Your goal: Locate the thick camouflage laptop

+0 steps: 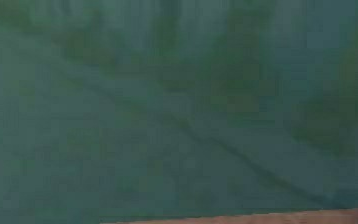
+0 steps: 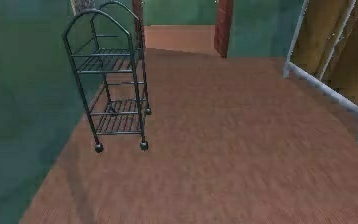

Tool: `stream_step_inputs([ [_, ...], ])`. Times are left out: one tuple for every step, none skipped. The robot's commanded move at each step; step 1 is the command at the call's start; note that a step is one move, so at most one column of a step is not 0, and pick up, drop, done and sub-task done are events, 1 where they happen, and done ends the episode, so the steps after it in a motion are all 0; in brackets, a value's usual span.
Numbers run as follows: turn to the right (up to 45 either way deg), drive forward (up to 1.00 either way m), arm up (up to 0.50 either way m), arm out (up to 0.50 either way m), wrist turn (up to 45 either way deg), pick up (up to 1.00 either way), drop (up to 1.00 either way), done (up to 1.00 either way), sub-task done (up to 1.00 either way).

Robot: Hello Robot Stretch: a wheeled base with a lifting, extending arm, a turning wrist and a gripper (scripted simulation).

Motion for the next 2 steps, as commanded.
stream_step_inputs([
  [0.0, 0.45, 0.00, 0.00, 0.0, 0.00, 0.00, 0.00, 0.00],
  [-45.0, 0.00, 0.00, 0.00, 0.0, 0.00, 0.00, 0.00, 0.00],
])
